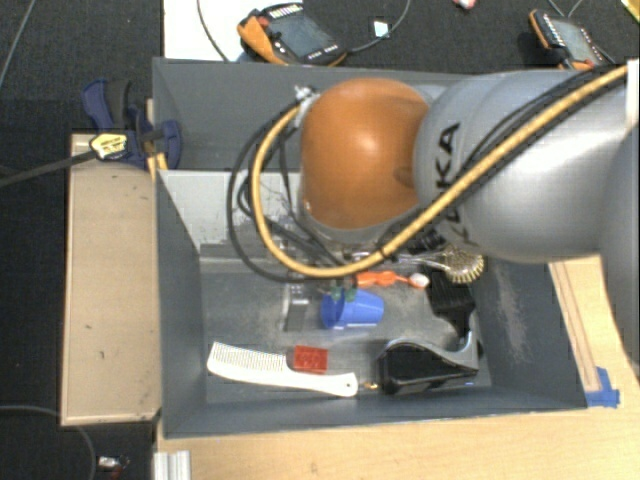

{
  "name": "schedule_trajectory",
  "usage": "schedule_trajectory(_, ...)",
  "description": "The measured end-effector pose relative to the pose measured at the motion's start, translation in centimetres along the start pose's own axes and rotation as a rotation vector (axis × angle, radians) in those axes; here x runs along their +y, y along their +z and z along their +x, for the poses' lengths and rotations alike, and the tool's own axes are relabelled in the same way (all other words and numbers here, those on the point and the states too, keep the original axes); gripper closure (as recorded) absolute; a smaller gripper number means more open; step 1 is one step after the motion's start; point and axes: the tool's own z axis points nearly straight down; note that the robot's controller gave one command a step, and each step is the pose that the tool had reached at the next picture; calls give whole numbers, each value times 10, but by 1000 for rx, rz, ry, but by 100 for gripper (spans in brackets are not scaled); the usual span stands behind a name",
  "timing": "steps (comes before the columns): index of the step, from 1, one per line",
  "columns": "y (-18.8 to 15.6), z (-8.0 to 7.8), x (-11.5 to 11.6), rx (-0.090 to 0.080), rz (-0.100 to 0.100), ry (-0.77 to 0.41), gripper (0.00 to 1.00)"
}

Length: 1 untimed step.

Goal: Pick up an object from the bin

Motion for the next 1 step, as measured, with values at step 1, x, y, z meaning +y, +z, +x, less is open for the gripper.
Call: schedule_trajectory(1,-5,-2,-1,-8,-2,7,0)
